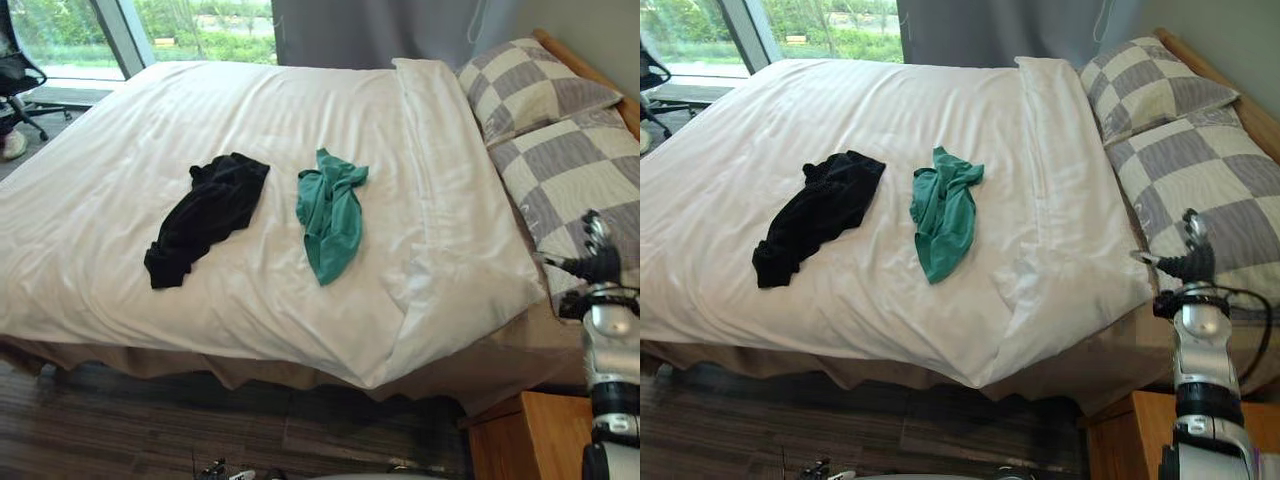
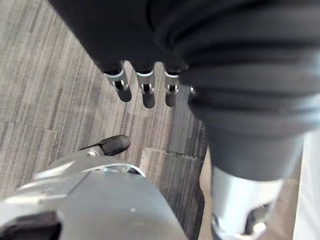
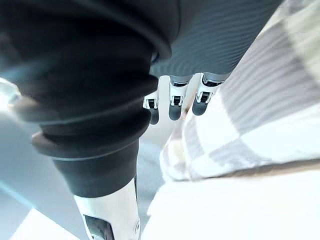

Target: Tidy the bed and pick cloth on bed and put in laundry

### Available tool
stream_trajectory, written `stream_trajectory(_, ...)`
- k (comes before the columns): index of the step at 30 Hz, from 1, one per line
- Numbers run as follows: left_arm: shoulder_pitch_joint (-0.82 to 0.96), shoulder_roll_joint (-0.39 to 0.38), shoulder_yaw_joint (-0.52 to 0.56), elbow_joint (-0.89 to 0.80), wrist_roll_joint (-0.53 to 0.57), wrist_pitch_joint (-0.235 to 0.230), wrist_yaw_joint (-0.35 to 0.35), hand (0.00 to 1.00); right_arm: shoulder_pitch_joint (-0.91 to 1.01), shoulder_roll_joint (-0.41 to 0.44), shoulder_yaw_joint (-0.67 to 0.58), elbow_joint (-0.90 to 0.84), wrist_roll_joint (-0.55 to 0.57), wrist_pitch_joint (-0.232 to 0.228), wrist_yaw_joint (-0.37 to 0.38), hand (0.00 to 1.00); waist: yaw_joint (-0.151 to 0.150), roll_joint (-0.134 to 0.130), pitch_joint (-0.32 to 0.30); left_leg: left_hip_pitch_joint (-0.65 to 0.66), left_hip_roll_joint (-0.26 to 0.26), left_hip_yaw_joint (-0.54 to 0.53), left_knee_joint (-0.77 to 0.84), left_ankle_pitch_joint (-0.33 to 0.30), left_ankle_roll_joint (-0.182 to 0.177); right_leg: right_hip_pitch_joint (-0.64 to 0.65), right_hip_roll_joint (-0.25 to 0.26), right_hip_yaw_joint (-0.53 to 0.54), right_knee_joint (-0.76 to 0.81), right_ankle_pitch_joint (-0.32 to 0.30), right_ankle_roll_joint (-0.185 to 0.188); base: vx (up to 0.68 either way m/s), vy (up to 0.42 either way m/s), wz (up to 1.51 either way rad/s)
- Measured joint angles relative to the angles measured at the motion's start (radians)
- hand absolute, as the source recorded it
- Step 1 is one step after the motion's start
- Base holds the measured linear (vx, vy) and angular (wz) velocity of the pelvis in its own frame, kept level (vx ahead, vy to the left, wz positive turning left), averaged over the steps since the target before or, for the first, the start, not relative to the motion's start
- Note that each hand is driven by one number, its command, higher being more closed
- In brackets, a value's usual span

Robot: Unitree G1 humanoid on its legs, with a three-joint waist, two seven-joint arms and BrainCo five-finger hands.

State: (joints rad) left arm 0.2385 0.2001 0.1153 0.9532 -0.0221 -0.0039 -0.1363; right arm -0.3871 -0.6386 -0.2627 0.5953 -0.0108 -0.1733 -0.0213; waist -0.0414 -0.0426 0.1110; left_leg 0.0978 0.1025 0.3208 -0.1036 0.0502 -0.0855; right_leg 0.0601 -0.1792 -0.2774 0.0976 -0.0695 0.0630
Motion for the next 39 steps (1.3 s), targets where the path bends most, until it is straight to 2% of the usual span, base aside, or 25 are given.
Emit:
stream_trajectory(2, -0.004, 0.005, -0.002, -0.003, -0.003, -0.003, -0.006, 0.00, -0.086, -0.011, 0.038, 0.018, -0.006, 0.012, 0.011, 0.00, 0.000, -0.001, 0.028, -0.035, 0.002, -0.012, 0.000, 0.017, 0.005, -0.025, 0.002, -0.001, -0.001, 0.006, -0.003, -0.11, -0.010, 0.31)
stream_trajectory(3, -0.026, 0.006, -0.006, -0.012, -0.005, -0.004, -0.011, 0.00, -0.155, -0.028, 0.060, 0.019, -0.021, 0.025, 0.021, 0.00, 0.005, 0.008, 0.059, -0.074, 0.007, -0.014, 0.001, 0.041, 0.010, -0.066, 0.007, 0.002, -0.002, 0.025, -0.022, -0.13, 0.006, 0.26)
stream_trajectory(5, -0.049, 0.012, -0.018, -0.029, -0.007, -0.007, -0.012, 0.00, -0.217, -0.047, 0.090, 0.024, -0.032, 0.031, 0.027, 0.00, 0.006, 0.022, 0.100, -0.111, 0.009, -0.016, 0.002, 0.059, 0.019, -0.095, 0.010, 0.007, -0.004, 0.043, -0.034, -0.12, 0.024, 0.20)
stream_trajectory(7, -0.068, 0.024, -0.034, -0.044, -0.026, -0.014, -0.011, 0.00, -0.274, -0.048, 0.118, 0.029, -0.040, 0.045, 0.030, 0.00, 0.012, 0.031, 0.145, -0.140, 0.009, -0.016, 0.006, 0.075, 0.023, -0.123, 0.010, 0.009, -0.006, 0.062, -0.026, -0.16, 0.041, 0.07)
stream_trajectory(11, -0.131, 0.034, -0.045, -0.082, -0.096, -0.046, -0.002, 0.00, -0.329, -0.095, 0.166, 0.062, -0.086, 0.104, 0.077, 0.00, 0.032, 0.071, 0.247, -0.220, 0.007, -0.017, 0.001, 0.103, 0.045, -0.194, 0.009, 0.019, -0.010, 0.089, -0.008, -0.18, 0.053, 0.08)
stream_trajectory(13, -0.151, 0.036, -0.060, -0.085, -0.104, -0.053, 0.006, 0.00, -0.330, -0.116, 0.191, 0.091, -0.112, 0.127, 0.095, 0.00, 0.031, 0.089, 0.275, -0.243, 0.005, -0.020, 0.001, 0.115, 0.048, -0.215, 0.009, 0.023, -0.009, 0.096, -0.005, -0.11, 0.044, 0.08)
stream_trajectory(14, -0.156, 0.040, -0.074, -0.089, -0.105, -0.054, 0.008, 0.00, -0.330, -0.118, 0.198, 0.109, -0.118, 0.144, 0.108, 1.00, 0.028, 0.098, 0.294, -0.254, 0.004, -0.019, 0.001, 0.121, 0.052, -0.229, 0.006, 0.027, -0.004, 0.101, -0.001, -0.06, 0.044, 0.00)
stream_trajectory(18, -0.180, 0.046, -0.109, -0.102, -0.123, -0.061, 0.008, 0.00, -0.330, -0.132, 0.201, 0.139, -0.119, 0.155, 0.136, 1.00, 0.027, 0.113, 0.312, -0.279, 0.002, -0.020, 0.001, 0.126, 0.054, -0.259, 0.002, 0.029, 0.007, 0.107, 0.009, -0.01, 0.019, 0.00)
stream_trajectory(23, -0.201, 0.051, -0.126, -0.125, -0.123, -0.061, 0.006, 0.00, -0.331, -0.156, 0.206, 0.170, -0.158, 0.150, 0.204, 1.00, 0.029, 0.114, 0.312, -0.286, 0.000, -0.024, 0.006, 0.132, 0.053, -0.274, -0.002, 0.028, 0.026, 0.101, 0.013, 0.06, 0.008, 0.03)
stream_trajectory(26, -0.203, 0.056, -0.134, -0.127, -0.123, -0.061, 0.005, 0.00, -0.330, -0.155, 0.213, 0.182, -0.148, 0.145, 0.204, 1.00, 0.028, 0.114, 0.312, -0.281, 0.000, -0.029, 0.007, 0.133, 0.050, -0.272, -0.002, 0.024, 0.039, 0.090, 0.011, 0.07, -0.009, 0.04)
stream_trajectory(31, -0.215, 0.056, -0.134, -0.128, -0.123, -0.061, -0.017, 0.00, -0.279, -0.152, 0.200, 0.191, -0.057, 0.146, 0.179, 1.00, 0.030, 0.112, 0.312, -0.251, 0.004, -0.039, 0.007, 0.133, 0.048, -0.239, -0.001, 0.010, 0.047, 0.075, 0.014, 0.03, -0.011, 0.06)
stream_trajectory(35, -0.209, 0.056, -0.113, -0.145, -0.120, -0.055, -0.038, 0.00, -0.109, -0.061, 0.065, 0.085, -0.010, 0.153, 0.120, 1.00, 0.029, 0.084, 0.303, -0.217, 0.007, -0.012, 0.006, 0.125, 0.039, -0.215, 0.003, 0.032, 0.037, 0.075, 0.016, 0.02, 0.000, -0.16)
stream_trajectory(36, -0.204, 0.055, -0.108, -0.147, -0.120, -0.046, -0.040, 0.00, -0.032, -0.019, 0.022, 0.057, 0.010, 0.158, 0.090, 0.00, 0.019, 0.067, 0.293, -0.201, 0.008, -0.003, 0.006, 0.121, 0.037, -0.198, 0.005, 0.035, 0.030, 0.075, 0.016, 0.04, -0.005, -0.14)
stream_trajectory(37, -0.200, 0.055, -0.105, -0.150, -0.120, -0.046, -0.040, 0.00, -0.012, -0.006, 0.011, 0.054, 0.015, 0.160, 0.083, 0.00, 0.016, 0.062, 0.290, -0.196, 0.008, -0.001, 0.006, 0.119, 0.035, -0.192, 0.005, 0.036, 0.027, 0.074, 0.017, 0.05, -0.005, -0.15)
stream_trajectory(39, -0.162, 0.053, -0.092, -0.158, -0.099, -0.042, -0.042, 0.00, 0.116, 0.068, -0.066, 0.042, 0.055, 0.171, 0.051, 0.00, 0.000, 0.024, 0.251, -0.164, 0.013, 0.026, 0.003, 0.105, 0.028, -0.163, 0.012, 0.052, 0.007, 0.074, 0.018, 0.07, -0.003, -0.25)
